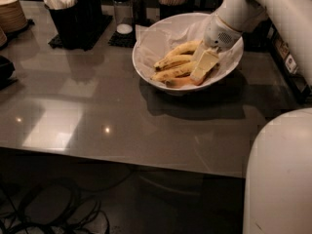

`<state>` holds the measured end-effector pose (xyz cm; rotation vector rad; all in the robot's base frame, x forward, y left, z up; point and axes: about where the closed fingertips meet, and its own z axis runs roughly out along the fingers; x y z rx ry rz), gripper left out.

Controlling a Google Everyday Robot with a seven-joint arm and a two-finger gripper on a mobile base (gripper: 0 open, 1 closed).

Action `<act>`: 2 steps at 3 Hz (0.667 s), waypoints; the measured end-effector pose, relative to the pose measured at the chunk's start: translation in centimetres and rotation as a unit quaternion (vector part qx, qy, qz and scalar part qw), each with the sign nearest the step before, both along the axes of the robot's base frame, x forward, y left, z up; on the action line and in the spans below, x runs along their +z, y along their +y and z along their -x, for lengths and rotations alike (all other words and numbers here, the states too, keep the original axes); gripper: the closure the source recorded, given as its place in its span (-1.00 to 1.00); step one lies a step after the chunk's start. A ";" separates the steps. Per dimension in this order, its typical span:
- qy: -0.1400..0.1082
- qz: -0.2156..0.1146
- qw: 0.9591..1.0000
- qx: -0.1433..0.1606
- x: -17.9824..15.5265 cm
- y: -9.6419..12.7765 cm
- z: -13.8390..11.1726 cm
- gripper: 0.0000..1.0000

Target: Pick banana from white bowl

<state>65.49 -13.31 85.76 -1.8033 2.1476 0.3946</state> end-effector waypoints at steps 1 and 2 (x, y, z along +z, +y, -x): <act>0.003 -0.001 1.000 -0.003 -0.2 0.0 0.0 0.29; 0.003 -0.001 1.000 -0.003 0.1 0.0 0.0 0.76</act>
Offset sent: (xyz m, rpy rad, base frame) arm -0.0086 -0.0097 0.0091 0.0015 0.0106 -0.0089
